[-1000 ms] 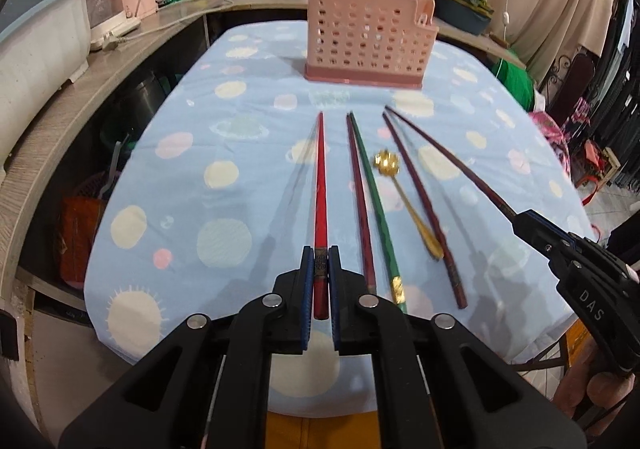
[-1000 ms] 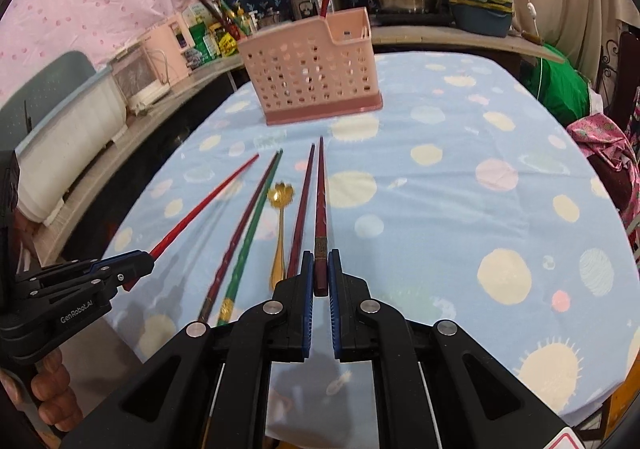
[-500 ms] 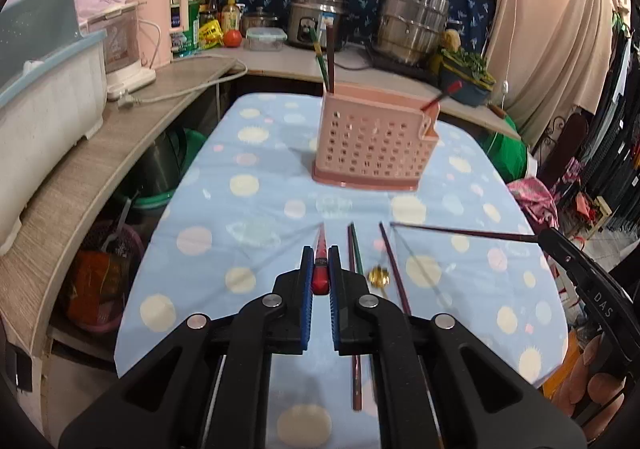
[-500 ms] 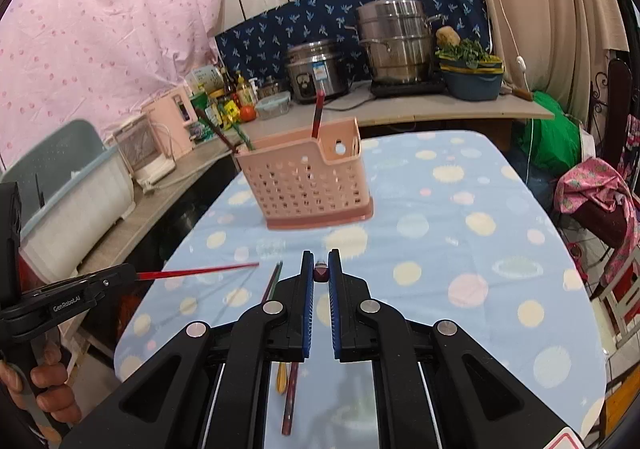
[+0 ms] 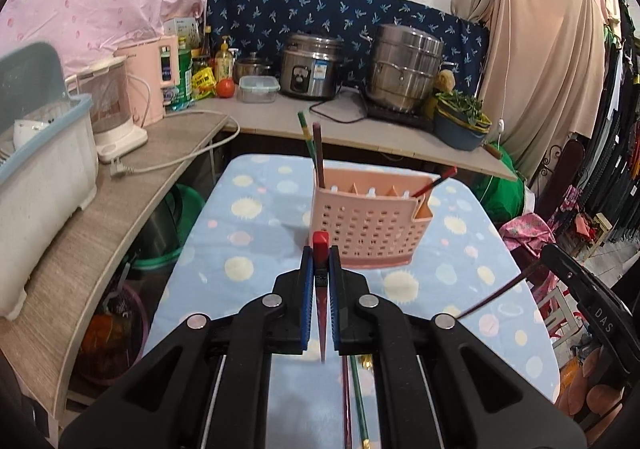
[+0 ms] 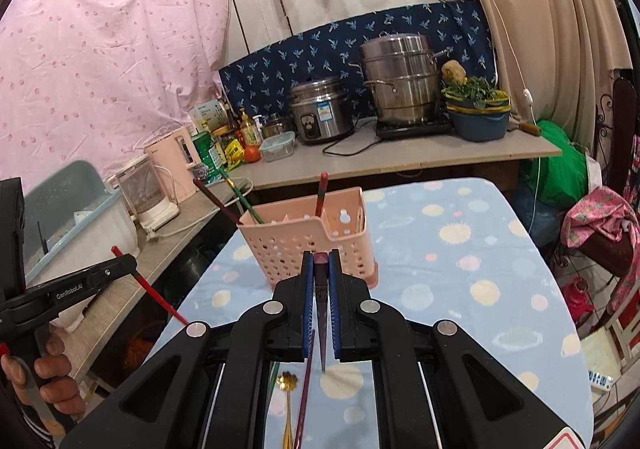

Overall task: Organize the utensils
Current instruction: 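Lift both chopsticks and lower them tip-first into the pink basket, then open both tools to release the chopsticks into the basket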

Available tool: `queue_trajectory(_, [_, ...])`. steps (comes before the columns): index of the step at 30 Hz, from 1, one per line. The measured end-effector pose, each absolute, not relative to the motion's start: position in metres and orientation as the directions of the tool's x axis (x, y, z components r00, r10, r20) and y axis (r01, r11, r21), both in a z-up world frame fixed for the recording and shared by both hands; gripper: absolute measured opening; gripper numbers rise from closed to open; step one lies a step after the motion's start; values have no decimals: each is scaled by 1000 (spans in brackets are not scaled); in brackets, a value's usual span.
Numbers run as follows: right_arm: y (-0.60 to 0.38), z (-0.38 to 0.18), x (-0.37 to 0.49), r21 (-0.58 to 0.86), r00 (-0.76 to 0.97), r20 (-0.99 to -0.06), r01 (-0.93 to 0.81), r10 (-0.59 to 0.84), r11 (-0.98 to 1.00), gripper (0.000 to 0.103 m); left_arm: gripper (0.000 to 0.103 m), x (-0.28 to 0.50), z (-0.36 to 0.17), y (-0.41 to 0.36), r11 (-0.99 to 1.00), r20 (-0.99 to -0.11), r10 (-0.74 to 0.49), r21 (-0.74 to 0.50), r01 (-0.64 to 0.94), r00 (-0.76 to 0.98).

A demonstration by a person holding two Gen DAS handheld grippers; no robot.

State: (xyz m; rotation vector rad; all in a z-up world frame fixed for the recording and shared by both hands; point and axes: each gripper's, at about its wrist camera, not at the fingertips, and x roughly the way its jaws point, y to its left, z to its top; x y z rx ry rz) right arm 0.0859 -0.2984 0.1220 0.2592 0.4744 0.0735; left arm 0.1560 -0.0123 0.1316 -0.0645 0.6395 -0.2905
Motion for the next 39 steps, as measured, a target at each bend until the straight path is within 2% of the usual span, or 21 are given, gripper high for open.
queue_trajectory(7, [-297,152,104,260,906,-394,-52,155,964,7,7,173,171,-17,944,-515,-330,-183,275,791])
queue_trajectory(12, [-301,182,121,283,930,-328,-69,164,957,7,7,183,206,-23,934,-452,-356,-191,301,818])
queue_trajectory(26, [-320,245,193,343,977,-180,-50,117,938,7,7,246,274,-42,952,-324,-301,-155,263,897])
queue_trajectory(31, [-318,240,220,330,976,-193,-31,100,943,7,7,277,262,-47,955,-337,-292,-157,253,895])
queue_trajectory(39, [-313,195,258,304,951,-294,0,94,953,7,7,311,211,-55,956,-419,-291,-169,241,860])
